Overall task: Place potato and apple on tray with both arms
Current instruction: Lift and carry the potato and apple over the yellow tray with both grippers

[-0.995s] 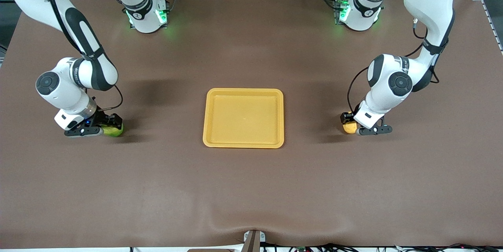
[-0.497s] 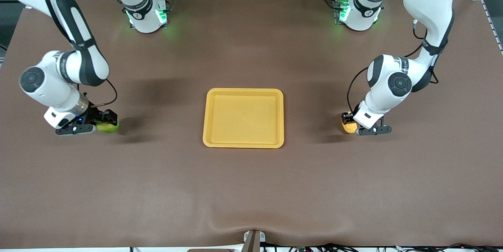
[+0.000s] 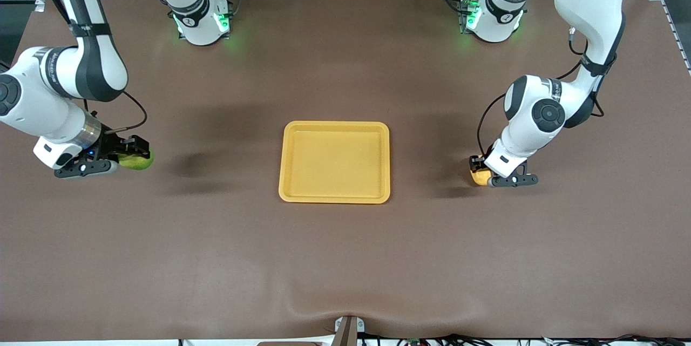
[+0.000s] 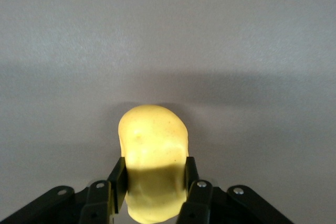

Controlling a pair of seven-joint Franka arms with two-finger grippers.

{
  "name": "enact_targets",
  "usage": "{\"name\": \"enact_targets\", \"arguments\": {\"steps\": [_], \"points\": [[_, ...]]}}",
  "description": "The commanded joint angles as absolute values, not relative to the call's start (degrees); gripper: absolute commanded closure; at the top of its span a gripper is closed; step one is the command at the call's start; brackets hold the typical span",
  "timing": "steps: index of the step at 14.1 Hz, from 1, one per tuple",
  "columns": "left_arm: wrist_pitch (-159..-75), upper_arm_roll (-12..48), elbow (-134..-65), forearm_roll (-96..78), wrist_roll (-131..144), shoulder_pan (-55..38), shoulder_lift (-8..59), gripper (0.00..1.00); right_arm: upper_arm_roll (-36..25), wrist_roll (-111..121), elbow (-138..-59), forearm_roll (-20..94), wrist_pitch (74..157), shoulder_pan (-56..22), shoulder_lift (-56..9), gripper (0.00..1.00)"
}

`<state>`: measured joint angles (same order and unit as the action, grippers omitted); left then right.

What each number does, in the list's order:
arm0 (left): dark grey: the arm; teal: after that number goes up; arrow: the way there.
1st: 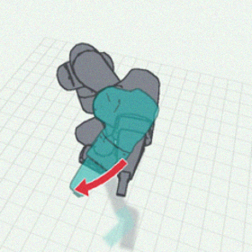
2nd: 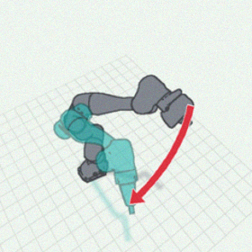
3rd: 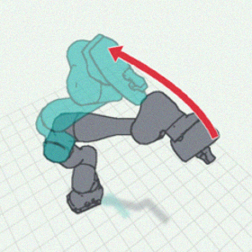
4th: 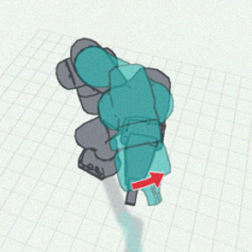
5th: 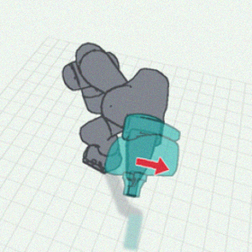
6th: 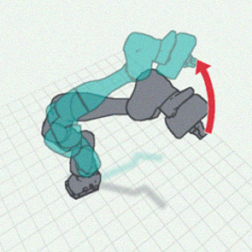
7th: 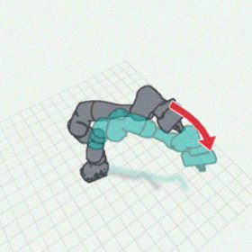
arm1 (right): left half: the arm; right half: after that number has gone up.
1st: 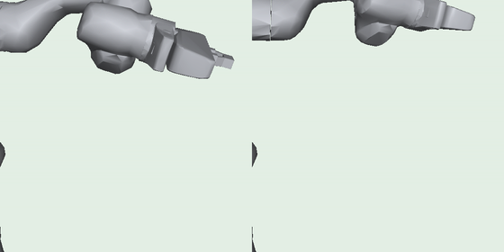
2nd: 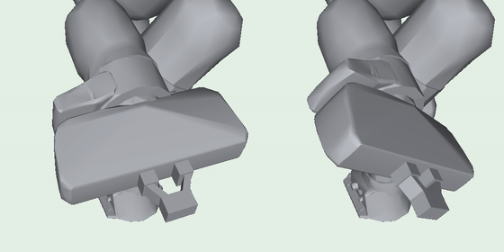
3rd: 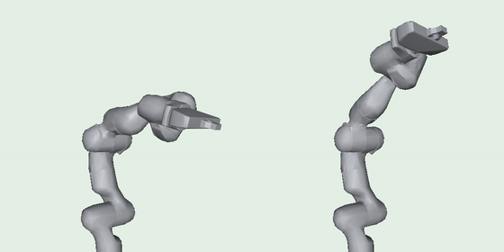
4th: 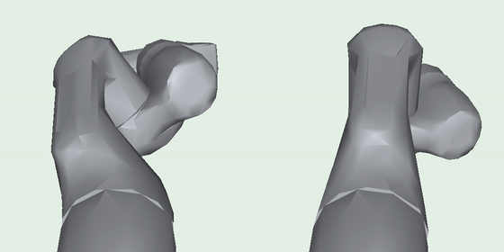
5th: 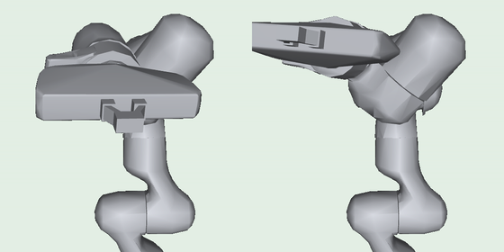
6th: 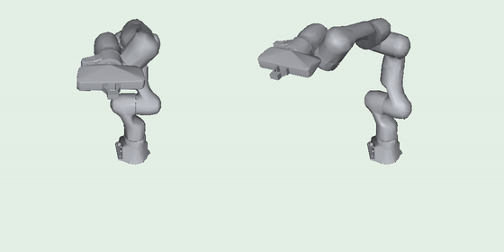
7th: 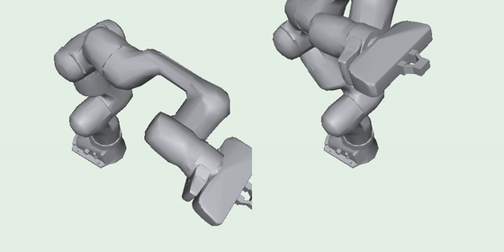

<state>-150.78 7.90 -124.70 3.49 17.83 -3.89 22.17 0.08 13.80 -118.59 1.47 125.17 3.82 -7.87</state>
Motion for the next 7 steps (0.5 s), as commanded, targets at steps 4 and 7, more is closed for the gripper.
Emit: {"name": "enact_targets", "arguments": {"steps": [4, 7], "points": [[-144.68, 8.09, -120.33, 4.57, 18.28, -7.29, 20.65, 0.99, 0.53, 13.01, -108.47, 1.58, 115.14, -3.23, -7.29, 1.0], [-140.99, 8.17, -116.91, 4.57, 18.63, -10.01, 20.83, 1.0, 0.44, 7.06, -107.67, 1.58, 115.4, -7.72, -7.56, 1.0]]}}
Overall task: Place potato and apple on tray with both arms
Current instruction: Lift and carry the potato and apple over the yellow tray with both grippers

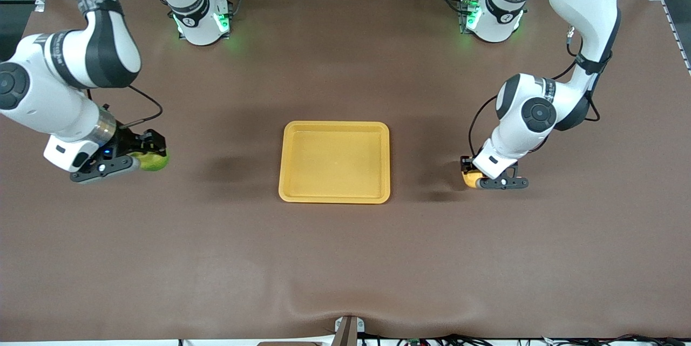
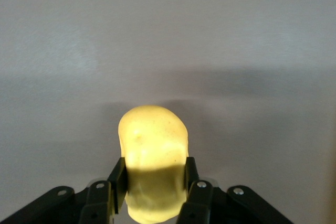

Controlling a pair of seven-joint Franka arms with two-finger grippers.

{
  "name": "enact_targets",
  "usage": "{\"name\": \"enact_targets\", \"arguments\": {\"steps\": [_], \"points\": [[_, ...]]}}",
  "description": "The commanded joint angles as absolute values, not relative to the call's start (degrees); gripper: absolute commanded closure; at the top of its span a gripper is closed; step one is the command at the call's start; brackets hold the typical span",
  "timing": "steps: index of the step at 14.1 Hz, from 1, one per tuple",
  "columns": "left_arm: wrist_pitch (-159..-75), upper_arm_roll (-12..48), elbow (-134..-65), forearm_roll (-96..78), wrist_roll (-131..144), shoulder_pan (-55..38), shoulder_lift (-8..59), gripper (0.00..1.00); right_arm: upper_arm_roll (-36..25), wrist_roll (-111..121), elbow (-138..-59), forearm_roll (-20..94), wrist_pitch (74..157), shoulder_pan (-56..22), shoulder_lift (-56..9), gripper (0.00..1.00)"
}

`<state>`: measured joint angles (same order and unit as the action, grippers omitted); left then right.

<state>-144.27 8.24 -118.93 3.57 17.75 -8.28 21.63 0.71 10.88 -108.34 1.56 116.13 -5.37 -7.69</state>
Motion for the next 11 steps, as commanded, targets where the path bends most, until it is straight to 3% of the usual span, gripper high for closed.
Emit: {"name": "enact_targets", "arguments": {"steps": [1, 11], "points": [[-140.11, 8.17, -115.94, 4.57, 18.63, -11.06, 20.92, 1.0, 0.44, 5.12, -107.67, 1.58, 115.66, -9.21, -7.65, 1.0], [-137.64, 8.26, -108.47, 4.48, 23.63, -19.77, 23.37, 1.0, 0.44, -17.64, -102.22, 1.67, 115.75, -21.78, -12.64, 1.0]]}}
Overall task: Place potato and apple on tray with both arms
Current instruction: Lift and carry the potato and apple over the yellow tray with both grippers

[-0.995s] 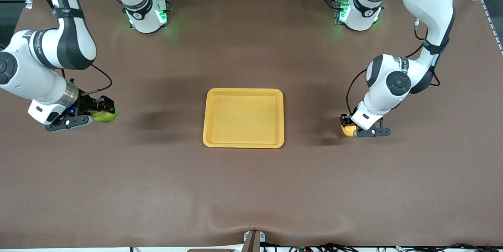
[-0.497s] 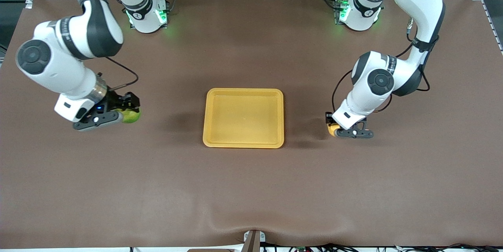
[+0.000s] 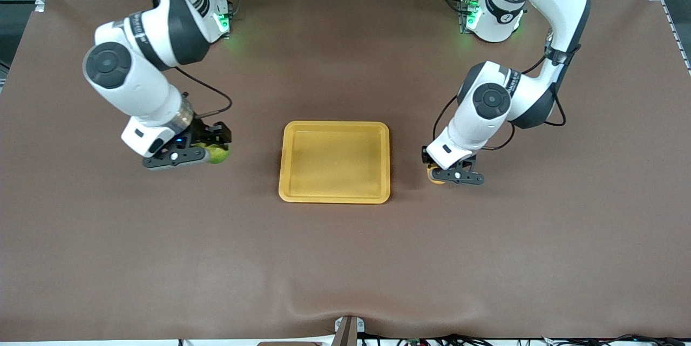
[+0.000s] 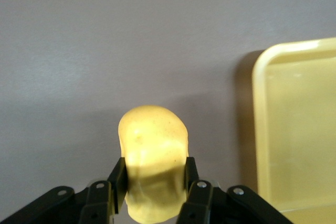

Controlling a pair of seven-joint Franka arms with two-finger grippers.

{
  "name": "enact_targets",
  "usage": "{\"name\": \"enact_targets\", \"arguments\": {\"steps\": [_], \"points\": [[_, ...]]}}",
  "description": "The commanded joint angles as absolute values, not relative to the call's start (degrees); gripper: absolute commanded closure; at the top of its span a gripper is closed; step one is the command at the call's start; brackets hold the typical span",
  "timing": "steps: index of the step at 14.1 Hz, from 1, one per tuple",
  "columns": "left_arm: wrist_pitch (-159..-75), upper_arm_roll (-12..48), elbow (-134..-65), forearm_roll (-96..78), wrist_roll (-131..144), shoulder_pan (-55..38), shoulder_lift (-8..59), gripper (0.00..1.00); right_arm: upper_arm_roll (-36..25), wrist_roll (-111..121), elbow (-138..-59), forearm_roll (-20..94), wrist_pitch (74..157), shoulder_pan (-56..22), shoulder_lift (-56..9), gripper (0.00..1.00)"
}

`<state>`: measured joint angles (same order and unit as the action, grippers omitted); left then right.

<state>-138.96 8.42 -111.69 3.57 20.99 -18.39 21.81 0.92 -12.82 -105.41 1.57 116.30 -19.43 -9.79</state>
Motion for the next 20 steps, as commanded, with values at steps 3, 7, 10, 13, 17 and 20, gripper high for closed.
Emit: {"name": "enact_targets", "arguments": {"steps": [3, 7, 10, 13, 17, 20], "points": [[-137.64, 8.17, -105.04, 4.13, 29.42, -23.37, 26.44, 1.0, 0.44, -25.9, -98.36, 1.67, 115.66, -25.48, -16.86, 1.0], [-137.64, 8.26, -101.7, 3.78, 33.92, -26.54, 29.61, 1.0, 0.44, -28.39, -96.33, 1.58, 115.93, -29.52, -20.12, 1.0], [-137.64, 8.26, -99.59, 3.78, 37.78, -28.38, 31.55, 1.0, 0.35, -28.39, -97.9, 1.58, 120.56, -31.2, -20.83, 1.0], [-137.64, 8.26, -97.83, 3.87, 41.03, -30.23, 33.65, 1.0, 0.44, -32.76, -101.94, 1.67, 128.04, -32.25, -21.71, 1.0], [-137.64, 8.09, -97.65, 4.66, 43.16, -32.17, 35.24, 1.0, 0.35, -36.82, -105.81, 1.67, 133.75, -33.57, -22.85, 1.0], [-137.64, 8.0, -97.65, 5.79, 42.8, -32.25, 36.29, 1.0, 0.35, -37.09, -108.89, 1.67, 138.5, -33.84, -23.99, 1.0]]}}
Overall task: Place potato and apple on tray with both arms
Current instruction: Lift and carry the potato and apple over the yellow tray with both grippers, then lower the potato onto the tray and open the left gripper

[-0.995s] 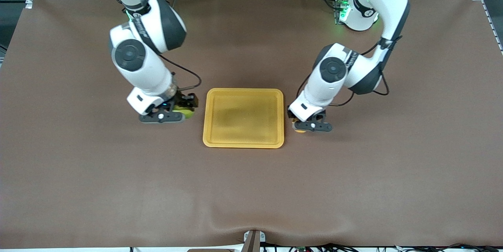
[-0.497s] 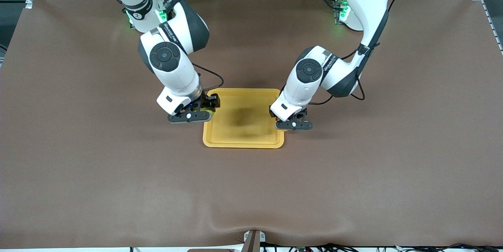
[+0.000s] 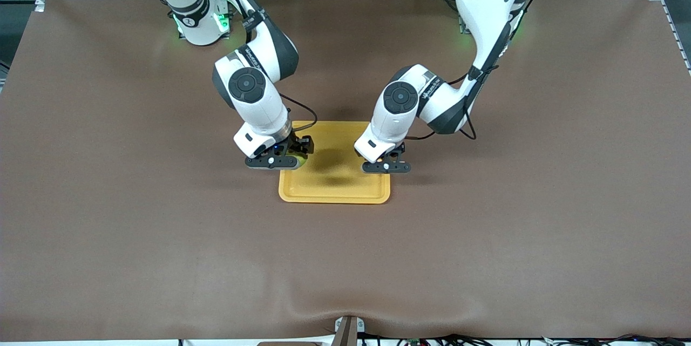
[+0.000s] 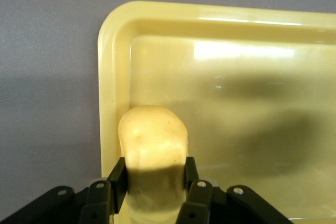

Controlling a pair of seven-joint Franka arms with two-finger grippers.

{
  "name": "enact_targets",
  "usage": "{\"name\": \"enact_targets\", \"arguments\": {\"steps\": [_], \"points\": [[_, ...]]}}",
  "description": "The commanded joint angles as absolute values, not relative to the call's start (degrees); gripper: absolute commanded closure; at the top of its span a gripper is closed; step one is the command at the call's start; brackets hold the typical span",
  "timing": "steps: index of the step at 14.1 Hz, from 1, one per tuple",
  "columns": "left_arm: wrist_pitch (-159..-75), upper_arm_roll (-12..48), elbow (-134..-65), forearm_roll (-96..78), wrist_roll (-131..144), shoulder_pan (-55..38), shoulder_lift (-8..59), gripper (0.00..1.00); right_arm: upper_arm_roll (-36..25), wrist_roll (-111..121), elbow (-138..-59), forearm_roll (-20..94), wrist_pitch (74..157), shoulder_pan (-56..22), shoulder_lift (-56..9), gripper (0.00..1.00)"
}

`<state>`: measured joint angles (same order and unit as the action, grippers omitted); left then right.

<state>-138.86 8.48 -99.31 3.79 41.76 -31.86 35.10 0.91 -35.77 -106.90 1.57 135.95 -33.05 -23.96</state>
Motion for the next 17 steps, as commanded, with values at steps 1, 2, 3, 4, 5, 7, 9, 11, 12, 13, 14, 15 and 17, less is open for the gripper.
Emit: {"name": "enact_targets", "arguments": {"steps": [1, 2, 3, 4, 5, 7, 9, 11, 12, 13, 14, 15, 17], "points": [[-137.72, 8.09, -97.56, 6.84, 42.8, -32.26, 36.82, 1.0, 0.44, -37.18, -109.24, 1.67, 139.39, -33.92, -24.52, 1.0], [-137.72, 8.09, -97.3, 7.2, 42.8, -32.26, 37.35, 0.99, 0.35, -37.87, -109.34, 1.67, 140.35, -34.19, -25.22, 1.0], [-137.72, 8.09, -96.95, 7.29, 42.89, -32.26, 37.79, 0.97, 0.35, -39.88, -109.34, 1.58, 141.41, -35.49, -26.18, 1.0], [-137.72, 8.09, -96.77, 7.21, 42.98, -32.43, 38.31, 0.92, 0.35, -42.16, -109.25, 1.58, 142.72, -36.29, -27.06, 1.0], [-137.81, 8.09, -96.77, 7.21, 42.98, -32.78, 38.49, 0.88, 0.26, -43.14, -109.25, 1.5, 143.78, -36.73, -27.77, 1.0], [-137.81, 8.0, -96.77, 7.21, 42.8, -32.78, 38.93, 0.55, 0.26, -43.33, -109.42, 1.49, 144.05, -37.09, -28.3, 1.0], [-137.81, 7.82, -96.5, 7.47, 42.89, -32.61, 38.94, 0.0, 0.26, -43.33, -109.6, 1.49, 144.05, -37.09, -28.74, 1.0], [-137.81, 7.73, -95.55, 7.47, 43.06, -32.52, 38.59, 0.0, 0.26, -43.33, -109.78, 1.49, 144.05, -37.09, -29.18, 0.97], [-137.64, 7.65, -95.28, 7.47, 43.15, -32.17, 38.06, 0.0, 0.26, -43.33, -109.86, 1.49, 144.05, -37.09, -29.27, 0.93], [-137.55, 7.56, -95.36, 7.47, 42.98, -31.65, 37.19, 0.0, 0.18, -43.33, -110.12, 1.49, 144.14, -37.09, -29.35, 0.92], [-136.94, 7.47, -95.27, 7.47, 42.89, -31.03, 36.39, 0.0, 0.26, -43.33, -110.13, 1.49, 144.14, -37.09, -29.62, 0.88], [-135.11, 7.47, -94.84, 7.47, 42.8, -30.24, 35.34, 0.0, 0.26, -43.33, -110.13, 1.49, 144.14, -37.0, -30.05, 0.64], [-129.41, 7.56, -91.6, 7.47, 42.19, -29.01, 34.11, 0.0, 0.26, -43.33, -110.13, 1.49, 144.23, -37.09, -30.32, 0.0]]}}
